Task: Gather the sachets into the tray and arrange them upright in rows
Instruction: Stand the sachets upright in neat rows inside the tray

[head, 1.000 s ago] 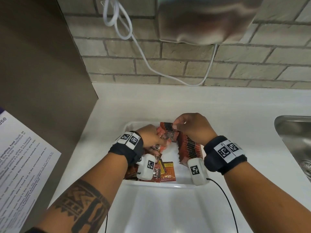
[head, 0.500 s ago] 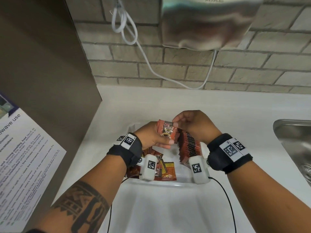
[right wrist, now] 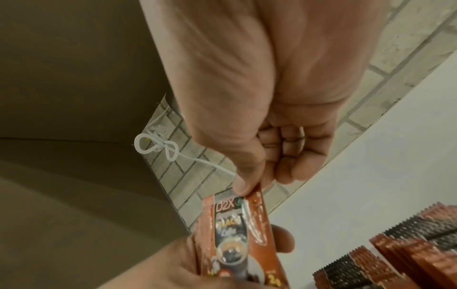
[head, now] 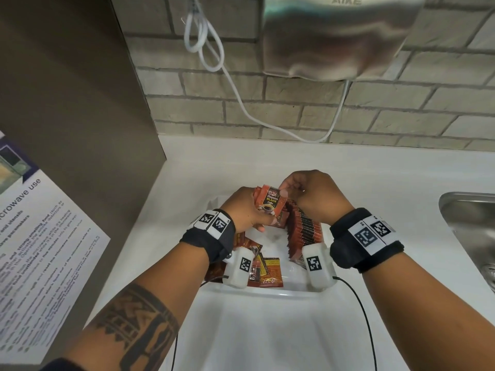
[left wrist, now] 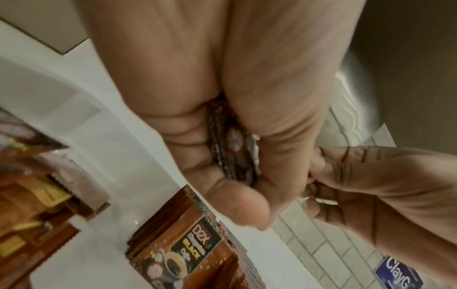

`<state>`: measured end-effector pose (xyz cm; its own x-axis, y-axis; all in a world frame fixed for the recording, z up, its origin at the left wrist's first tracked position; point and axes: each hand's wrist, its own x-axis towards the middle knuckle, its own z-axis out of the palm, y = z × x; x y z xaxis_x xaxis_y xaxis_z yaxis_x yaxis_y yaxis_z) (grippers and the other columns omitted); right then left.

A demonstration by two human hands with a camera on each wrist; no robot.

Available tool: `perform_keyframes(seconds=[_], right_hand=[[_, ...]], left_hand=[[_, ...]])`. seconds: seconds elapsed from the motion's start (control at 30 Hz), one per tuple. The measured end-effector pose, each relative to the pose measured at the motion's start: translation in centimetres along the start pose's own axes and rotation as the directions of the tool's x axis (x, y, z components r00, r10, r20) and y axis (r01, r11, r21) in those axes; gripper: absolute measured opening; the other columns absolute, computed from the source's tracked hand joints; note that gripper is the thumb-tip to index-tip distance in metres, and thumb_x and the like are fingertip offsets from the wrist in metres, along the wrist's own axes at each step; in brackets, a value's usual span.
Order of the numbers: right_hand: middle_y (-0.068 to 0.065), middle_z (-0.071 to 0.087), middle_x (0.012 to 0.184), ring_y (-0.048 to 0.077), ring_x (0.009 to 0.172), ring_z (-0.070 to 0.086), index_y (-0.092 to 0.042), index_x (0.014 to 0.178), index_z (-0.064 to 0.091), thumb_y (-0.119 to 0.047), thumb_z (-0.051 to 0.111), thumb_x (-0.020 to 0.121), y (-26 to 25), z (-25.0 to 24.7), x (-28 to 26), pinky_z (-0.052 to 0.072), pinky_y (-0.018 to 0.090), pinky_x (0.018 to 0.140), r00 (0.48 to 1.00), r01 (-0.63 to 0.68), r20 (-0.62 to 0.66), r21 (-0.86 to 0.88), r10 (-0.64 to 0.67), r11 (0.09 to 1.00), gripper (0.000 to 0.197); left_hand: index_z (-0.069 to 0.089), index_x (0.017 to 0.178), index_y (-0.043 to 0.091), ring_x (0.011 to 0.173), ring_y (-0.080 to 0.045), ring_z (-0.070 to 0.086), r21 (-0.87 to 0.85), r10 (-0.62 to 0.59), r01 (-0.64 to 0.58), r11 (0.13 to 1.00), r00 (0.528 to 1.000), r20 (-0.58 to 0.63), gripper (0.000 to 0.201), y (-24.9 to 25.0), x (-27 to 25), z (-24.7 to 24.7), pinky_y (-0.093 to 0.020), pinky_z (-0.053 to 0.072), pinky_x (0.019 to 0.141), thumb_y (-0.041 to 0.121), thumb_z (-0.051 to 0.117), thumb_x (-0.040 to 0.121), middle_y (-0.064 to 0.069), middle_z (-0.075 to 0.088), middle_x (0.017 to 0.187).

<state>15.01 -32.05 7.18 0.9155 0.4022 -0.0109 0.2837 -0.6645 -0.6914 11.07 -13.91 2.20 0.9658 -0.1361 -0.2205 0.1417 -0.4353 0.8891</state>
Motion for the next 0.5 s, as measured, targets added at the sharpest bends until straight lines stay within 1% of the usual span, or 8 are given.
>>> perform_keyframes(seconds=[0.1, 0.17, 0.23, 0.3, 0.33, 0.4, 0.47, 0.5], right_hand=[[-0.017, 0.065, 0.082, 0.000, 0.078, 0.058, -0.021, 0.091, 0.073, -0.015, 0.065, 0.093, 0.2, -0.3, 0.2, 0.037, 0.008, 0.064, 1.000, -0.004, -0.017, -0.070, 0.003, 0.998, 0.010], [-0.020, 0.060, 0.082, 0.003, 0.081, 0.055, -0.024, 0.089, 0.073, -0.015, 0.064, 0.092, 0.8, -0.4, 0.4, 0.036, 0.012, 0.067, 1.000, -0.011, -0.013, -0.125, 0.009, 0.992, 0.013], [-0.020, 0.053, 0.085, 0.003, 0.083, 0.051, -0.024, 0.089, 0.074, -0.019, 0.067, 0.091, 1.4, -0.3, 0.5, 0.037, 0.019, 0.069, 1.000, -0.031, -0.007, -0.163, 0.031, 0.986, 0.009], [-0.018, 0.051, 0.086, 0.007, 0.086, 0.052, -0.023, 0.088, 0.076, -0.020, 0.069, 0.088, 2.0, 0.1, 0.7, 0.040, 0.021, 0.068, 0.998, -0.053, 0.006, -0.179, 0.055, 0.982, 0.008], [-0.016, 0.052, 0.088, 0.011, 0.089, 0.055, -0.024, 0.086, 0.077, -0.019, 0.070, 0.086, 2.2, 0.5, 0.8, 0.043, 0.022, 0.069, 0.997, -0.075, 0.014, -0.180, 0.079, 0.981, 0.008], [-0.011, 0.059, 0.093, 0.016, 0.093, 0.059, -0.032, 0.076, 0.077, -0.021, 0.071, 0.081, 2.6, 1.5, 1.0, 0.051, 0.031, 0.078, 0.991, -0.129, 0.020, -0.179, 0.134, 0.975, 0.013], [-0.008, 0.066, 0.095, 0.021, 0.096, 0.061, -0.038, 0.067, 0.075, -0.027, 0.069, 0.073, 2.9, 2.4, 1.2, 0.054, 0.039, 0.086, 0.984, -0.169, 0.022, -0.183, 0.176, 0.969, 0.014], [-0.007, 0.068, 0.093, 0.022, 0.096, 0.061, -0.041, 0.065, 0.074, -0.029, 0.067, 0.070, 3.3, 2.8, 1.5, 0.054, 0.042, 0.088, 0.982, -0.178, 0.023, -0.184, 0.185, 0.967, 0.015]], left_hand=[[0.073, 0.105, 0.020, 0.075, -0.017, 0.074, 0.035, -0.019, 0.019, 0.999, 1.000, 0.009, 0.032, -0.2, 0.1, -1.0, -0.031, 0.063, 0.069, 0.025, 0.087, 0.077, 0.002, 0.077, 0.094], [0.073, 0.099, 0.019, 0.064, -0.016, 0.069, 0.156, -0.077, 0.077, 0.985, 0.997, -0.005, 0.026, -0.7, 0.1, -2.0, -0.029, 0.060, 0.064, 0.031, 0.085, 0.079, 0.003, 0.076, 0.084], [0.072, 0.094, 0.011, 0.057, -0.019, 0.063, 0.289, -0.179, 0.180, 0.940, 0.983, -0.028, 0.022, -1.0, 0.2, -3.0, -0.029, 0.055, 0.060, 0.030, 0.077, 0.085, -0.003, 0.072, 0.075], [0.071, 0.096, 0.007, 0.059, -0.020, 0.062, 0.439, -0.269, 0.253, 0.862, 0.963, -0.026, 0.022, -1.1, 0.3, -3.3, -0.027, 0.052, 0.056, 0.029, 0.069, 0.091, -0.008, 0.071, 0.077], [0.070, 0.100, 0.008, 0.061, -0.020, 0.063, 0.488, -0.305, 0.265, 0.832, 0.952, 0.003, 0.023, -1.0, 0.2, -3.2, -0.027, 0.052, 0.055, 0.029, 0.067, 0.092, -0.009, 0.072, 0.081], [0.070, 0.105, 0.008, 0.061, -0.019, 0.062, 0.528, -0.344, 0.240, 0.815, 0.933, 0.107, 0.027, -0.8, 0.4, -2.4, -0.027, 0.052, 0.054, 0.032, 0.066, 0.093, -0.010, 0.074, 0.085], [0.072, 0.105, 0.010, 0.060, -0.016, 0.060, 0.546, -0.336, 0.176, 0.819, 0.919, 0.208, 0.030, -0.7, 0.7, -0.9, -0.026, 0.051, 0.054, 0.037, 0.066, 0.093, -0.007, 0.073, 0.083], [0.073, 0.102, 0.010, 0.059, -0.015, 0.060, 0.563, -0.330, 0.151, 0.813, 0.915, 0.231, 0.031, -0.6, 0.9, -0.2, -0.026, 0.051, 0.056, 0.038, 0.066, 0.092, -0.007, 0.074, 0.083]])
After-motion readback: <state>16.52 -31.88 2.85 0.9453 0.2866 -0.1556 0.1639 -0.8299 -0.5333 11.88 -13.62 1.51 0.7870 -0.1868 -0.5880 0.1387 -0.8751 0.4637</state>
